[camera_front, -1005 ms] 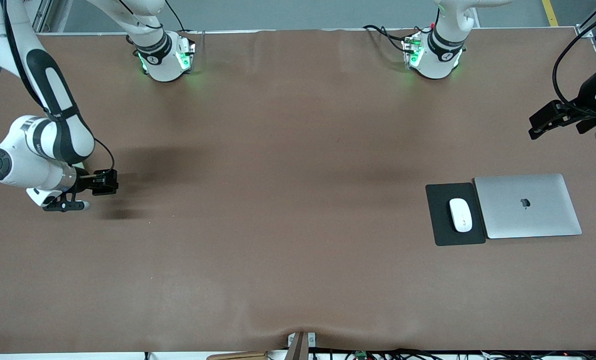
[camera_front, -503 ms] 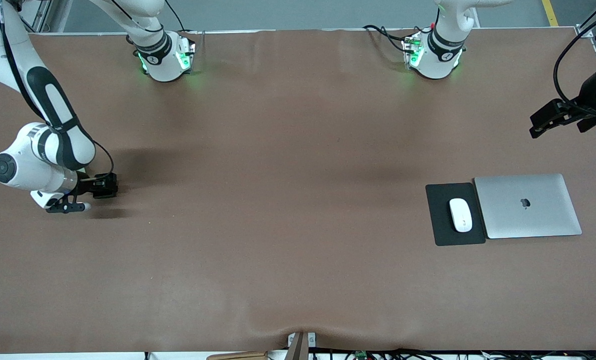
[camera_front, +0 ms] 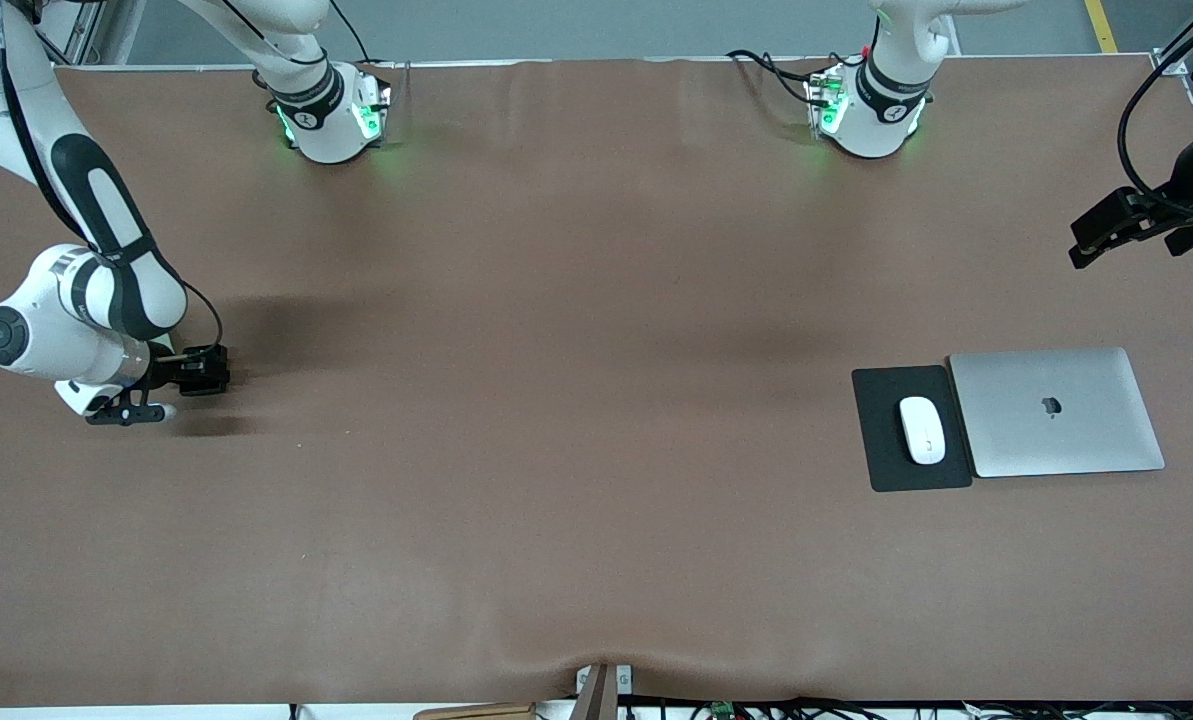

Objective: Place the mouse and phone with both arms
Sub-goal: 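Carry the black phone toward the green plush toy with the right gripper, then lower the phone beside the green toy and open the right gripper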

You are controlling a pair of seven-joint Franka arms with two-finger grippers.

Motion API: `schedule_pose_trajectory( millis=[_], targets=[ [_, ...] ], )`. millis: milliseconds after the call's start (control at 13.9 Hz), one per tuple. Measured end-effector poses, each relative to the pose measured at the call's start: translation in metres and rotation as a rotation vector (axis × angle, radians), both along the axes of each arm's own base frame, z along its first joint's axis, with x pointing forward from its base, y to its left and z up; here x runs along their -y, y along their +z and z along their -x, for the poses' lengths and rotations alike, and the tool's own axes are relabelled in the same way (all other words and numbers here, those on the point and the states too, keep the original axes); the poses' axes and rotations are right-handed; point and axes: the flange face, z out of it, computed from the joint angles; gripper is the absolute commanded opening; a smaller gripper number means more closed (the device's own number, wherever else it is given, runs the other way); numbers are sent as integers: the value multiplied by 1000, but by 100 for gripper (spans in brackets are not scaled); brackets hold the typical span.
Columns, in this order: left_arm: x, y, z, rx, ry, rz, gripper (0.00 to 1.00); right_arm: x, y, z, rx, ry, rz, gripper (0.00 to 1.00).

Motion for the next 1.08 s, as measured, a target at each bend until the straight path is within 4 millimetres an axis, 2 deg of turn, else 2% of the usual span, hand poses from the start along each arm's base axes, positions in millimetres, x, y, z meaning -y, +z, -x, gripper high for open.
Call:
schedule_pose_trajectory(
  millis=[287,503,646,862,1077],
  targets=[
    [-1,-1,0,-1,2,0,100,2,5,-7,15,1,5,100],
    [-1,-3,-1,2,2,0,100,0,29,-29,20,16,4,100],
    [-1,-3,-2,5,2,0,100,-11,72,-56,-21,45,-7,100],
    [-2,-1,-4,22,2,1,100,-38,154,-94,-29,58,3,100],
    [-2,-1,-4,29,2,2,100,-72,212,-106,20,16,32,100]
  ],
)
